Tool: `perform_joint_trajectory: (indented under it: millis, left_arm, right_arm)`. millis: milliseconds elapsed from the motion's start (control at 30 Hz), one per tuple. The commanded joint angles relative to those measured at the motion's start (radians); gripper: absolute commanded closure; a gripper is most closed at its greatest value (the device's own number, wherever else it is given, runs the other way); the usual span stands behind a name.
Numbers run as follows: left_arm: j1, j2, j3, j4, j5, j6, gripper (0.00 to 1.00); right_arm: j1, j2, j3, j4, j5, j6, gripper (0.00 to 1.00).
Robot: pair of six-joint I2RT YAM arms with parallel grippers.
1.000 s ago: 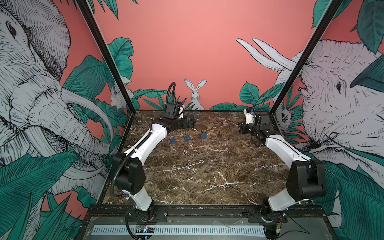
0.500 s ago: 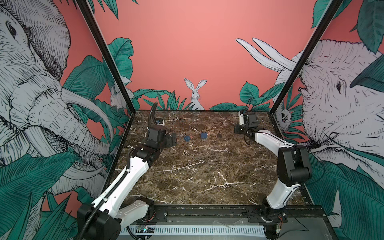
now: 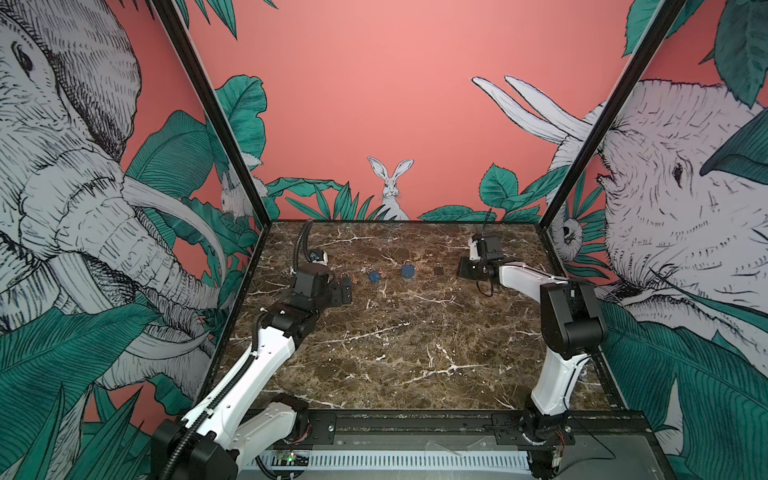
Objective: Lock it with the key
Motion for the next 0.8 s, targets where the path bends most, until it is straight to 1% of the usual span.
perform_joint_trajectory:
  millis: [0,100,233,367,433,733,767]
  left_arm:
    - [0.008,-0.012,-0.001,0.027,0.035,-0.001,0.01]
    - [0.009,-0.033,-0.005,0.030,0.045,-0.014,0.01]
    - [0.010,-0.078,-0.034,0.057,0.057,-0.051,0.01]
    - [0.011,-0.087,-0.052,0.081,0.097,-0.078,0.01]
    - [0.011,-0.087,-0.060,0.090,0.106,-0.082,0.01]
    - [0.010,-0.135,-0.104,0.144,0.049,-0.094,0.01]
    - [0.011,-0.135,-0.102,0.144,0.045,-0.092,0.01]
  right_arm:
    - [0.005,0.013,-0.026,0.069,-0.077,0.070,1.00]
    - [0.005,0.026,-0.016,0.073,-0.103,0.087,1.00]
    - [0.005,0.027,-0.015,0.072,-0.060,0.090,1.00]
    - [0.005,0.059,0.025,0.057,-0.082,0.092,1.00]
    - [0.008,0.079,0.051,0.033,-0.071,0.088,1.00]
    - [0.007,0.132,0.084,0.015,-0.103,0.075,1.00]
    - [0.007,0.136,0.118,0.014,-0.109,0.074,1.00]
